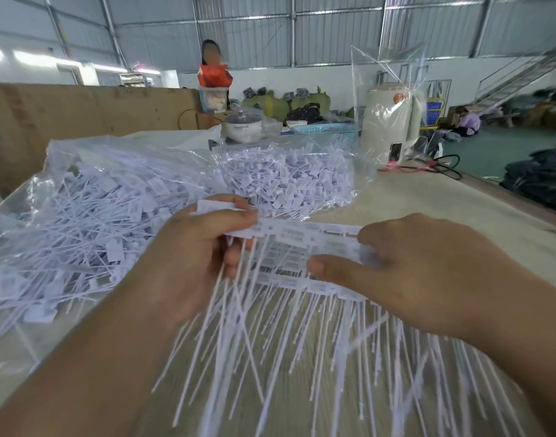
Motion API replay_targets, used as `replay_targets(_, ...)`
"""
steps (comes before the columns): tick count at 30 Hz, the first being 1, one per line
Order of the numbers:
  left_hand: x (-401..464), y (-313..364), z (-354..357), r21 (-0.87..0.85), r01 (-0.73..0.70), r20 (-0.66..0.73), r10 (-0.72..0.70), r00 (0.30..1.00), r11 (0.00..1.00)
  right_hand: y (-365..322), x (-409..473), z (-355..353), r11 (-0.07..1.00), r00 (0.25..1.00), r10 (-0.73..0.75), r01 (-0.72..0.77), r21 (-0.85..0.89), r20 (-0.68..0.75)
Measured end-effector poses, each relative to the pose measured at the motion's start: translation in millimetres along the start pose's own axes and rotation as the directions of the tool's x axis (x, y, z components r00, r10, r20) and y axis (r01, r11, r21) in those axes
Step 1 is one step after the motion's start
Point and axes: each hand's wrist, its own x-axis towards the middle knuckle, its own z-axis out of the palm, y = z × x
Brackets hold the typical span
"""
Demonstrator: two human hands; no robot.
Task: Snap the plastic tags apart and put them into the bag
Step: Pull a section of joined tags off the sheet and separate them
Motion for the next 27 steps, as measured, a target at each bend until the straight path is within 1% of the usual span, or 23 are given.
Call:
replay_targets(3, 4.7, 2.5, -11.6, -0.002, 0.016, -0.058, -0.016, 0.998, 1.000, 5.4, 3.4, -0.2, 0.998, 0.997, 0.056, -0.058, 0.029, 0.061)
replay_targets(6, 5.7, 3.1, -16.3, 0.004, 0.007, -0.085, -0.006, 0.996, 1.000, 7.7, 4.1, -0.6, 0.996, 0.994, 0.076, -0.079, 0.033, 0.074)
replay_targets(8, 5.9, 6.3, -20.7, -0.044, 0.012, -0.081, -0.016, 0.997, 0.999, 9.4, 4.4, -2.8, 0.994, 0.992, 0.097, -0.101, 0.050, 0.076)
replay_targets(12, 7.5, 16.6, -34.6, -0.149, 0.028, -0.095, -0.042, 0.995, 0.988, 11.9, 5.8, -6.4, 0.979, 0.988, 0.122, -0.135, 0.155, 0.094)
replay_targets(15, 8.4, 18.0, -38.4, -0.291, 0.078, -0.093, -0.109, 0.990, 0.953, 10.8, 5.4, -4.8, 0.969, 0.991, 0.130, -0.134, 0.210, 0.031)
replay_targets(17, 8.5, 18.1, -40.0, -0.376, 0.096, -0.091, -0.140, 0.986, 0.922, 12.9, 6.7, -4.1, 0.960, 0.987, 0.142, -0.120, 0.255, -0.073)
replay_targets(19, 8.8, 18.3, -42.5, -0.414, 0.096, -0.098, -0.150, 0.984, 0.905, 17.0, 9.9, -3.7, 0.955, 0.974, 0.146, -0.093, 0.280, -0.173)
replay_targets(24, 11.1, 12.0, -44.9, -0.275, 0.015, -0.140, -0.056, 0.989, 0.961, 21.9, 20.0, -2.3, 0.984, 0.965, 0.110, -0.072, 0.160, -0.240)
replay_targets(27, 13.1, 12.3, -42.4, -0.244, -0.006, -0.241, -0.054, 0.969, 0.970, 27.5, 22.8, 0.9, 0.989, 0.963, 0.106, -0.077, 0.125, -0.246)
